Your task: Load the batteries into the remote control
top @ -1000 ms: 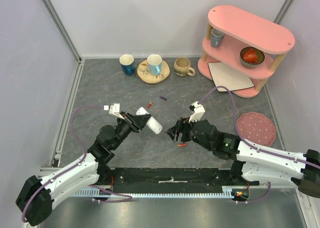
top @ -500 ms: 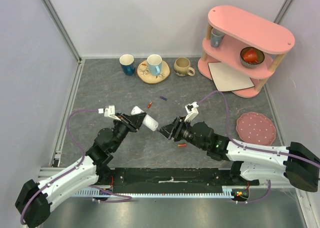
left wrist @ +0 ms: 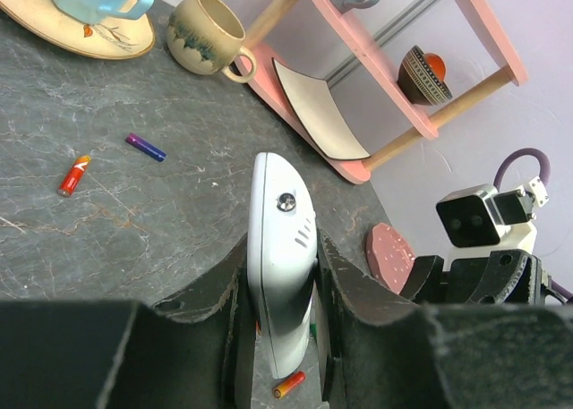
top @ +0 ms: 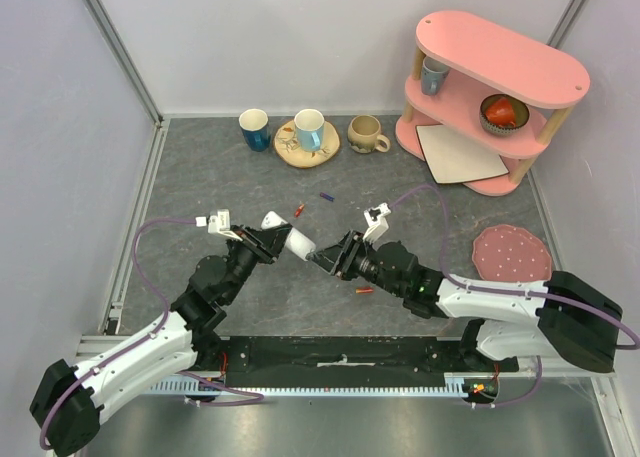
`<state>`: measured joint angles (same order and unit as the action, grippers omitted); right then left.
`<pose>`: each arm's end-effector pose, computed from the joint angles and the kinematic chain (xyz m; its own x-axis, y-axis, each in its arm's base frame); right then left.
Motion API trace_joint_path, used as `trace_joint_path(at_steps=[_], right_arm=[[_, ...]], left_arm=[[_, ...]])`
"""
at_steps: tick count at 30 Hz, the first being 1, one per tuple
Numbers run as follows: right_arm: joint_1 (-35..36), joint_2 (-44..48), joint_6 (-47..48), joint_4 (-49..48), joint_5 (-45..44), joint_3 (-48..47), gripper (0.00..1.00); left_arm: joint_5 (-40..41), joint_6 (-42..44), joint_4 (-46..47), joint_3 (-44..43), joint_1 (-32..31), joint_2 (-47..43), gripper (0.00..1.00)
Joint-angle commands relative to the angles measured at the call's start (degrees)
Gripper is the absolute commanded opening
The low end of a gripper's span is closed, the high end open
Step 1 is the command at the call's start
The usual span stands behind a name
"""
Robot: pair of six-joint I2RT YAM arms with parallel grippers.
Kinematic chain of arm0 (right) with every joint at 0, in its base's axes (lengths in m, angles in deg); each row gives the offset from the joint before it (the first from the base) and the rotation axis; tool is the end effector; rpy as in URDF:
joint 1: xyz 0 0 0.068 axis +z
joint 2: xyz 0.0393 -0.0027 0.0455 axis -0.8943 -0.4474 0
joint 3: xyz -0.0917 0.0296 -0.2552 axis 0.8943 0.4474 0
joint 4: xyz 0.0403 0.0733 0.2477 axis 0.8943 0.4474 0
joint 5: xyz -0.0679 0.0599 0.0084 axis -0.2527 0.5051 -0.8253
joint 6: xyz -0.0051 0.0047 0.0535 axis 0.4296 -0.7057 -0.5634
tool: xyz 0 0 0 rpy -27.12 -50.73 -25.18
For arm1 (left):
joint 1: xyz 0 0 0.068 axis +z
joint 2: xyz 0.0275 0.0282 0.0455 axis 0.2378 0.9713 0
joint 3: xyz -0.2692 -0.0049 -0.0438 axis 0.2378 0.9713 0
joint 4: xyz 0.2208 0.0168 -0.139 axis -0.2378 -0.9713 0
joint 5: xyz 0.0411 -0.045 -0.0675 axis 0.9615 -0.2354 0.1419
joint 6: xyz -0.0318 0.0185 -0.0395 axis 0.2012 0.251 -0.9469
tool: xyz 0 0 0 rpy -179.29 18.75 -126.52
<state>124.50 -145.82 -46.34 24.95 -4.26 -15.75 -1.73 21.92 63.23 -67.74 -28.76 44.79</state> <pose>0.1303 0.2255 0.2216 -0.7754 0.5133 -0.3679 -0.2061 0.3450 0.9157 0.1247 -0.1015 0.2281 -0.2787 -0.6536 -0.7037 0.3691 0.6036 -0.7067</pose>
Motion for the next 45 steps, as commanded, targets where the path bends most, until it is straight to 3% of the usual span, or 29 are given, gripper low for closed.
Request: trace_joint_path(at_steps=[1,45], right_arm=[[-0.9,-0.7,-1.5,-4.5,0.3,-0.1,0.49],[-3.3,-5.6,-2.3,-10.9,3.6,0.1,0.48]], left_arm=[[2.3,2.2,1.4,-2.5,-0.3,0.2,0.02],[0.3,0.3,2.9,-0.9,-0.5,-1.1,0.02]])
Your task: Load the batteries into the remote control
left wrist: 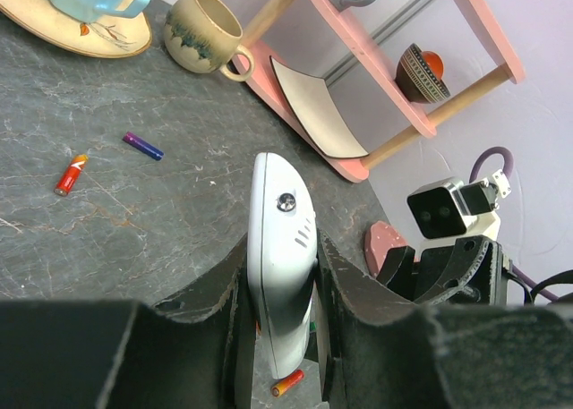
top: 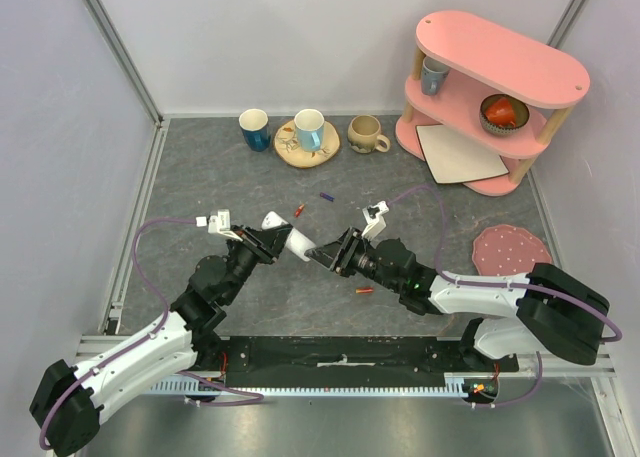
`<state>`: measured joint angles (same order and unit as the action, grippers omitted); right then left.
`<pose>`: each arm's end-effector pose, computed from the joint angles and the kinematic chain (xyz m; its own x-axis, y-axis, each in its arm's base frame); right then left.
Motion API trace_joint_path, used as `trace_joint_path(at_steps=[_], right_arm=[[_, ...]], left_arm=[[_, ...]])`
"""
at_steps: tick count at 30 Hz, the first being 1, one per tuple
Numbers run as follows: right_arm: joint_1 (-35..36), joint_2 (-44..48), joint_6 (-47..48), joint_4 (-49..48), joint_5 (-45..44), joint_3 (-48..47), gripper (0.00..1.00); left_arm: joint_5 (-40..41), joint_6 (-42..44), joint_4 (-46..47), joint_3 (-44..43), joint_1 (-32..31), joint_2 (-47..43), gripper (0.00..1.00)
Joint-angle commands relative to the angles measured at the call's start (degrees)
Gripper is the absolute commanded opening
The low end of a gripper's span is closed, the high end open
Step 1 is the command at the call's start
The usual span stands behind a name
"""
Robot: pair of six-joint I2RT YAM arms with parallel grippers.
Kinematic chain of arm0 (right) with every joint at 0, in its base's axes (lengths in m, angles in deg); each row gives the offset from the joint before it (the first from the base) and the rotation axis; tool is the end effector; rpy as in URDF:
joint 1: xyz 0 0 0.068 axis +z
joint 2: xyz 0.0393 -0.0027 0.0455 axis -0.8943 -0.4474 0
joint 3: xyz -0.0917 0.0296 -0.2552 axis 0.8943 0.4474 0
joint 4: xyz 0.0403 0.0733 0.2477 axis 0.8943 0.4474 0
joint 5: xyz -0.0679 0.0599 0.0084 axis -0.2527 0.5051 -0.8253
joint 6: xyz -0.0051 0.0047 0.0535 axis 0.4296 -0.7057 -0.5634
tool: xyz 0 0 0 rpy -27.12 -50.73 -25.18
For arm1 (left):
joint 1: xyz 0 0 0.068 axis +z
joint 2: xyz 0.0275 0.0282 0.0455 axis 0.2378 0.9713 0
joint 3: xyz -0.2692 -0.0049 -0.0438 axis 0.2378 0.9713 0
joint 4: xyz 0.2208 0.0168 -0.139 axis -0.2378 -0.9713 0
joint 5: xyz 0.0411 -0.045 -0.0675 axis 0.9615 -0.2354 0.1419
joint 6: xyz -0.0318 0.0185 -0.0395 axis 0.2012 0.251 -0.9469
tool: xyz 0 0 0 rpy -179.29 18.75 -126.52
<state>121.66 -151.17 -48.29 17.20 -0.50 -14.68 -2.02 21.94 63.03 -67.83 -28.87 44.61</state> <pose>0.1442 0.2278 0.2073 -0.7889 0.5210 -0.3258 -0.1873 0.3012 0.9350 0.1242 -0.1017 0.2287 -0.2823 -0.6518 -0.7039 0.3742 0.6008 -0.7064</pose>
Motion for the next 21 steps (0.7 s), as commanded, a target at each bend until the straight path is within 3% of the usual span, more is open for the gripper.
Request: trace_joint_path(at_steps=[1,21], right_arm=[[-0.6,-0.2,-0.4,-3.1,-0.1,-1.2,0.48],[-1.7,-0.9,0.2,-3.6,0.6,-1.7,0.49]], left_arm=[[0.7,0.3,3.1,-0.7,-0.4,-0.9,0.02],[-1.2,-0.4,4.5,-0.2,-0.4,-0.2,0.02]])
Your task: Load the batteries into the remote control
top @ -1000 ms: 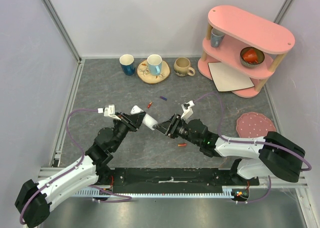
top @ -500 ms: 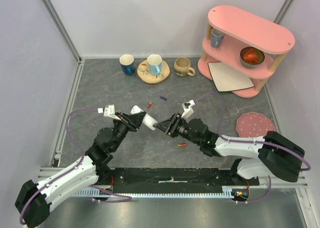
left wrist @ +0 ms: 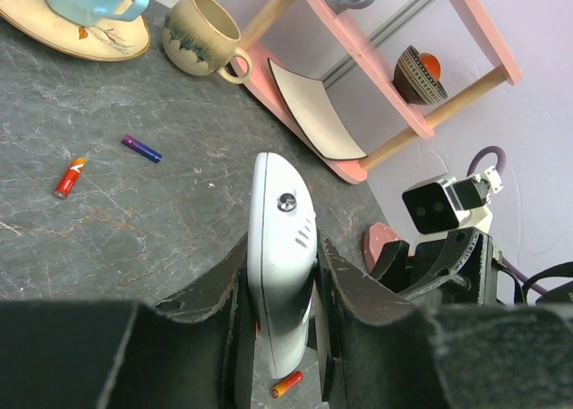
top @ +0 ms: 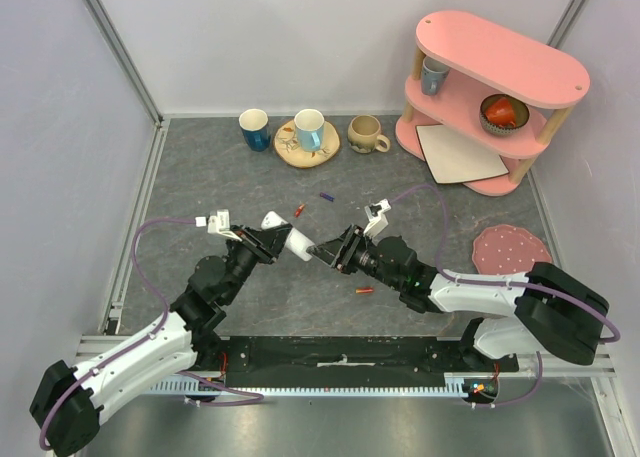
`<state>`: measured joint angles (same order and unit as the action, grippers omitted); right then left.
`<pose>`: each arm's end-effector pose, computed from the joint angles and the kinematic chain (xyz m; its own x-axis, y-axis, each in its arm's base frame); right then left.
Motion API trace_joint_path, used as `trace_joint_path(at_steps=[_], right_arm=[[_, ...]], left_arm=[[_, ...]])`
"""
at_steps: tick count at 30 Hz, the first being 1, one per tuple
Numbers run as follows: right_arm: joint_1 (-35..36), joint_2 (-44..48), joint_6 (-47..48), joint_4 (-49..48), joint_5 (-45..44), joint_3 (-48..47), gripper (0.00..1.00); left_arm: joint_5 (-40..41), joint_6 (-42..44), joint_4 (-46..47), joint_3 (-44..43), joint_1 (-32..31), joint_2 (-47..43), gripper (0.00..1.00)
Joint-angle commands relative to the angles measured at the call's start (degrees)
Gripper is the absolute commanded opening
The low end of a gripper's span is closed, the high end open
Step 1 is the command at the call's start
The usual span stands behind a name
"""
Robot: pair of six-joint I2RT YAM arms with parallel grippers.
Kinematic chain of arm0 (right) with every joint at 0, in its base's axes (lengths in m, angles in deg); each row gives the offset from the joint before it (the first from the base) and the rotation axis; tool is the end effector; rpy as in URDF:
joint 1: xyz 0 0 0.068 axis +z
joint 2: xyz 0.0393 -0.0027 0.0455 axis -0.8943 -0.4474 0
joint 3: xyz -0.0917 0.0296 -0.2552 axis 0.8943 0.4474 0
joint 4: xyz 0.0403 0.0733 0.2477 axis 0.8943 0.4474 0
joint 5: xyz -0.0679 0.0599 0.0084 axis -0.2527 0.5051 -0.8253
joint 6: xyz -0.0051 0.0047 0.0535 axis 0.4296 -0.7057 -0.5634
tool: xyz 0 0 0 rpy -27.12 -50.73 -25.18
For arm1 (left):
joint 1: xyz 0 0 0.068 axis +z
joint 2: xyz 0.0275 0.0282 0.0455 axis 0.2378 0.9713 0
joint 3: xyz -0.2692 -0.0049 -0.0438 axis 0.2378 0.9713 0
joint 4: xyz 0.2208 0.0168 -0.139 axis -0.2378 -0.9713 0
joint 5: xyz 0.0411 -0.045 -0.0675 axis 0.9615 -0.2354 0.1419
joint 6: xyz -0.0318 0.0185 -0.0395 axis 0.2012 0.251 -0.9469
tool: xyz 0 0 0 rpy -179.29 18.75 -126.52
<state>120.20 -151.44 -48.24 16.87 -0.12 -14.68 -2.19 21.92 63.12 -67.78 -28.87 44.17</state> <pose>0.1500 0.2246 0.2067 -0.7788 0.5360 -0.3258 -0.1820 0.3038 0.9352 0.1234 -0.1012 0.2296 -0.2799 -0.6550 -0.7019 0.3804 0.5956 -0.7075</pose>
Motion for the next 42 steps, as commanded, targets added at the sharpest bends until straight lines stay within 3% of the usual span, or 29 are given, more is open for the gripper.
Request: trace_joint_path(at_steps=[1,21,42], right_arm=[[-0.3,-0.9,0.1,-3.4,0.4,-1.8,0.49],[-0.3,-1.6,-0.1,-4.2,2.1,-2.9,0.54],[-0.4,-2.0,0.2,-1.8,1.1,-3.5,0.50]], left_arm=[[-1.1,-0.5,4.6,-0.1,-0.4,0.4,0.02],[0.7,0.7,3.7,-0.6,-0.4,1.5,0.02],[-0.1,0.5,3.5,-0.8,-0.4,0.7,0.02]])
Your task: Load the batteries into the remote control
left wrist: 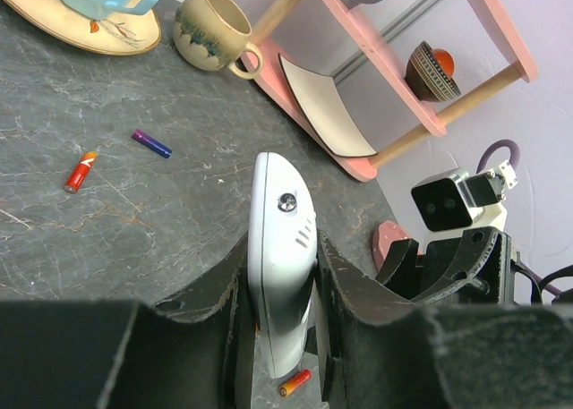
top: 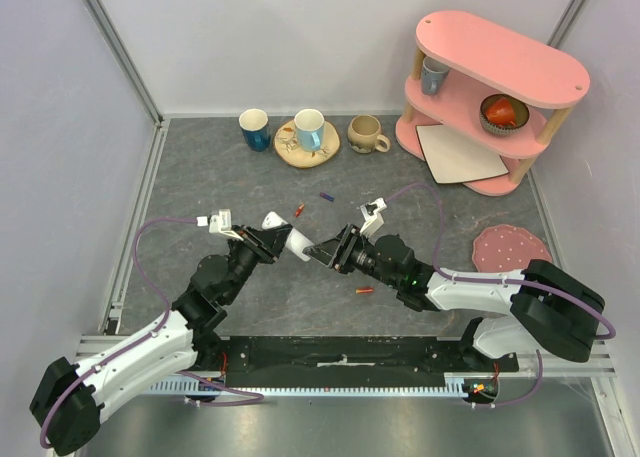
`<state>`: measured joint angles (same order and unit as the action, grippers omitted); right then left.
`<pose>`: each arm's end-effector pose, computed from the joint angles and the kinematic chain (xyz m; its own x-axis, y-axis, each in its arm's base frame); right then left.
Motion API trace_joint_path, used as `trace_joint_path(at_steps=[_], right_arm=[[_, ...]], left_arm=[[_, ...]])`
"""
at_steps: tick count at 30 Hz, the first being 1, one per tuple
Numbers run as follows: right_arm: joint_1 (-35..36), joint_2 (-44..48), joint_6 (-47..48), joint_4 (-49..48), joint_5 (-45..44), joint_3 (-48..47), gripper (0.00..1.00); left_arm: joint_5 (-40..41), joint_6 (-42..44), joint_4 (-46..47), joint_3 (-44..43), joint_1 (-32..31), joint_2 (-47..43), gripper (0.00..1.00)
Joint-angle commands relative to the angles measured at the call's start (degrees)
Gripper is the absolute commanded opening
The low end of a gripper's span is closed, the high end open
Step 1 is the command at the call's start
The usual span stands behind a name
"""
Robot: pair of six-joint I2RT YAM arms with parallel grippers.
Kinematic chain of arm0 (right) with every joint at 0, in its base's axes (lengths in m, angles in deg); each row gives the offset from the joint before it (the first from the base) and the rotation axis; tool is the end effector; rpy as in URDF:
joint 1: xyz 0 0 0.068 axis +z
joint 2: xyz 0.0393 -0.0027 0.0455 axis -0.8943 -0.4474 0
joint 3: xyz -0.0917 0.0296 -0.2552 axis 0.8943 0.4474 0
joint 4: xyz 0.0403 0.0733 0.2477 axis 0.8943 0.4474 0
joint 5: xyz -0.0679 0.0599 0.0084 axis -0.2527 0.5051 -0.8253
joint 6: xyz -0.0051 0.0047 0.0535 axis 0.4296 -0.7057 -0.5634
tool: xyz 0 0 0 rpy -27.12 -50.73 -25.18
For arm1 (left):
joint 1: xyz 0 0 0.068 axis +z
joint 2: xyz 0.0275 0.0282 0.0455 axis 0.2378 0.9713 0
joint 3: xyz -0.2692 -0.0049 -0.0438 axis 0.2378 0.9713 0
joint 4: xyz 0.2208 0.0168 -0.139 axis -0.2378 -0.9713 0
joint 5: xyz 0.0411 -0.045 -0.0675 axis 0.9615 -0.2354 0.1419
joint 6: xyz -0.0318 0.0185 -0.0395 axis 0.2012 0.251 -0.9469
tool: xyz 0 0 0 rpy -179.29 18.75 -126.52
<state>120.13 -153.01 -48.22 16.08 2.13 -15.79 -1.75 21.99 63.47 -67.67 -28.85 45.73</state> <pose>0.1524 0.2302 0.2073 -0.7989 0.5087 -0.3210 -0.1923 0.2897 0.9376 0.1258 -0.1029 0.2258 -0.2865 -0.6458 -0.7077 0.3636 0.6101 -0.7040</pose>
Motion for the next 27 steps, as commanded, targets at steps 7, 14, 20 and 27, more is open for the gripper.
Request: trace_joint_path(at_steps=[7,14,20,27], right_arm=[[-0.5,0.2,0.2,-0.1,-1.4,-1.9,0.51],[-0.8,0.4,-1.1,-1.9,-1.1,-0.7,0.54],[-1.2,-0.2,-2.3,-5.2,-0.6,0.5,0.55],[-1.2,-0.2,-2.3,-7.6,0.0,0.4,0.55]], left_arm=[[-0.3,0.4,3.2,-0.9,-0.5,-1.1,0.02],[0.4,0.1,3.8,-0.2,-0.5,-2.3,0.02],[-0.3,-0.4,5.4,0.5,-0.5,-1.7,0.02],[-1.4,-0.1,7.5,1.4,-0.5,-1.3,0.02]])
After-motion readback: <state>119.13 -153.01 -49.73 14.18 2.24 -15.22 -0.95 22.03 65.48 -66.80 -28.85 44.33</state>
